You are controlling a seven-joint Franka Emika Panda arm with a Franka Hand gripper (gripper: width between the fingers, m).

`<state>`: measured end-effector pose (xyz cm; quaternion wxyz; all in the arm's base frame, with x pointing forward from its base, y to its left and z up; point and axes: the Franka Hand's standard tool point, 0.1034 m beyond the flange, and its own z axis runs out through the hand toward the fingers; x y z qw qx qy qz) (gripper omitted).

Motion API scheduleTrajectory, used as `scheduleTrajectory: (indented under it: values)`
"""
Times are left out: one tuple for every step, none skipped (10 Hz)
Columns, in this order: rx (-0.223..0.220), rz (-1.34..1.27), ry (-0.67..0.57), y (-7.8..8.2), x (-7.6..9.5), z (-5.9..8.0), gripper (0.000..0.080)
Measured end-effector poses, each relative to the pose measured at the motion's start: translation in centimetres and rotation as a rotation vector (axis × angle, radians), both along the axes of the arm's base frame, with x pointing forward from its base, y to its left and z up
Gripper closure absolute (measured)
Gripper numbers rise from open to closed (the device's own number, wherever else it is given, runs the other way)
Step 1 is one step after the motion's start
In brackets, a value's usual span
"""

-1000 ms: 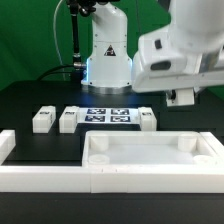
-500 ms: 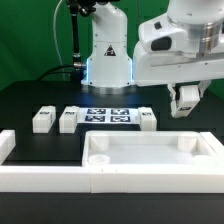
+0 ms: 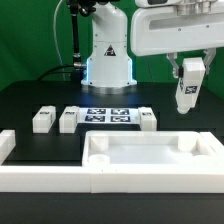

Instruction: Assemble desk

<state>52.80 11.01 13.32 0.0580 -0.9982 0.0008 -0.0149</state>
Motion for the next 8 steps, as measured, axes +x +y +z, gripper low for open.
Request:
scheduleTrajectory:
  values:
    - [-0.001, -0.007, -0.109, 0.0, 0.3, -0.2, 0.0512]
    - [-0.002, -0.008, -0.146, 0.0, 0.0, -0.4, 0.0512]
    - [-0.001, -0.014, -0.24, 0.0, 0.5, -0.2, 0.0512]
    - [-0.001, -0.017, -0.308, 0.0, 0.4, -0.2, 0.0512]
    - [-0.004, 0.0, -0.307, 0.0, 0.5, 0.3, 0.0512]
    - [-0.006, 0.019, -0.305, -0.2, 1.6, 1.7, 0.0512]
    - [-0.005, 0.025, -0.319, -0.3, 2.5, 2.4, 0.0512]
    - [-0.006, 0.026, -0.315, -0.2, 2.2, 2.0, 0.0512]
